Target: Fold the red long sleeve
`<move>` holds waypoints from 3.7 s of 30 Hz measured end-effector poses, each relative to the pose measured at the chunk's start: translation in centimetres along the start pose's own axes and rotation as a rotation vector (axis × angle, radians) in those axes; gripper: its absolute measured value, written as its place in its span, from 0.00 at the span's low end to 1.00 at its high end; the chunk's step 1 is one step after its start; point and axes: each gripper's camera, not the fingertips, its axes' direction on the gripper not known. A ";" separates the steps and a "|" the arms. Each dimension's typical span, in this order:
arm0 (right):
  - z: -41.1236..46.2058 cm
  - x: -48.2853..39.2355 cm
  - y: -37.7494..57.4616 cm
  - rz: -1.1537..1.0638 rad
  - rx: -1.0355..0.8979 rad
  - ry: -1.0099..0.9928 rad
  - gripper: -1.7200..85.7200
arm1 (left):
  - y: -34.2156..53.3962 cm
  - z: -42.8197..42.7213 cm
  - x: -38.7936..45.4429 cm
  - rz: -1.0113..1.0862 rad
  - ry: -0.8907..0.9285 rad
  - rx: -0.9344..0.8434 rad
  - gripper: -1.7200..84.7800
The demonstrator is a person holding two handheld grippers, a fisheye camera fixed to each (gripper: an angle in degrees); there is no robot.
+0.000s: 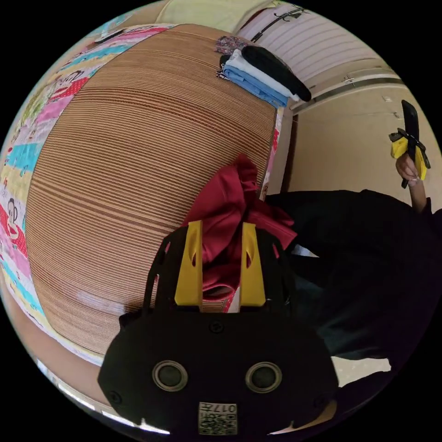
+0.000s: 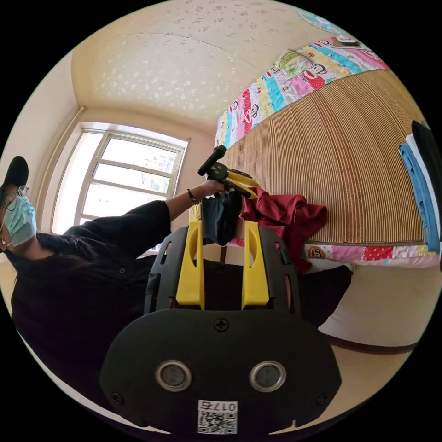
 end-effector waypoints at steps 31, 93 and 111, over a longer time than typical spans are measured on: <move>8.3 -8.5 -1.5 -0.506 0.162 0.314 0.21 | 27.9 -29.8 13.1 0.720 0.639 1.361 0.04; 2.0 35.2 -14.9 0.152 -0.721 0.626 0.02 | 42.6 -10.8 -12.8 -1.602 0.242 0.474 0.13; 2.7 35.3 -23.4 -0.101 -0.822 0.767 0.03 | 66.5 -20.7 -4.4 -1.990 0.001 0.843 0.05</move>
